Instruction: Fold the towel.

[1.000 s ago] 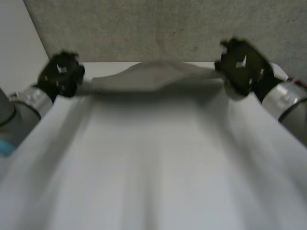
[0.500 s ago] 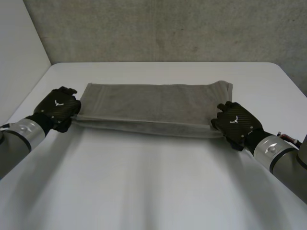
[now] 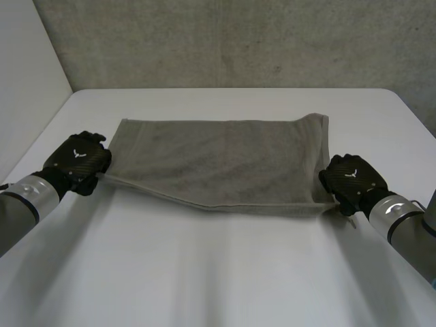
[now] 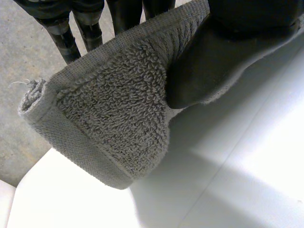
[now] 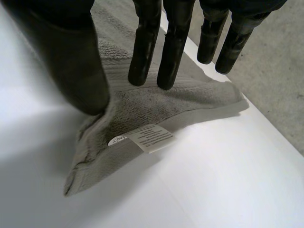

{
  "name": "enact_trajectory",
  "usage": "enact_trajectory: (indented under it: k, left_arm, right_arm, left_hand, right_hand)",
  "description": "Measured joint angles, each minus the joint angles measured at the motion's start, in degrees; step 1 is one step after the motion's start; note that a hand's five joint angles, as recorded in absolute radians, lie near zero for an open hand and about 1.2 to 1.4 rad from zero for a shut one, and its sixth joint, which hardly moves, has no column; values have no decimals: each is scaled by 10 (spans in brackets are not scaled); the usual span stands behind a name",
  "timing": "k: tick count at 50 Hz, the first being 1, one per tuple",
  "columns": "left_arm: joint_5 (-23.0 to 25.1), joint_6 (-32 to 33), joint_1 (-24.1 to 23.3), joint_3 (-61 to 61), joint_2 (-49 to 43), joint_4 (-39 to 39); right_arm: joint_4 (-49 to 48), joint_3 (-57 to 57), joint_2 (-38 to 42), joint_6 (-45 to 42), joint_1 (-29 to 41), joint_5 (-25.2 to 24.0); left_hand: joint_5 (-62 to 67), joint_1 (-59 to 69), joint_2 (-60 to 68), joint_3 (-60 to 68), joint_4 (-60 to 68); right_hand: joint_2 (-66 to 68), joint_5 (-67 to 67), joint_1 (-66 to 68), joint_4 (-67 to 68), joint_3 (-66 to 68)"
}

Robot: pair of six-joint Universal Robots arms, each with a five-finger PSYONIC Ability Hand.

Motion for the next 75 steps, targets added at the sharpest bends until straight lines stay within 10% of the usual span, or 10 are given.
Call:
enact_trajectory:
  k: [18, 35, 61, 75]
  left_arm:
    - [-1, -1, -1, -1, -1, -1]
    - [-1, -7, 0, 0, 0, -11]
    - [8, -137, 42, -6, 244, -107]
    - [29, -133, 54, 31, 179, -106]
  right_arm:
    - [36, 0, 7, 51, -2, -1]
    - [29, -16, 32, 51, -7, -2]
    - [218, -48, -304, 12, -92, -73]
    - [206, -98, -230, -6, -103, -109]
  left_hand:
    - [0, 0, 0, 0, 0]
    - [0, 0, 0, 0, 0]
    - [0, 0, 0, 0, 0]
    - [0, 0, 0, 0, 0]
  right_hand:
    - [-91, -96, -87, 0, 0]
    - [297, 324, 300, 0, 0]
    - [297, 324, 300, 0, 0]
    - [297, 324, 300, 0, 0]
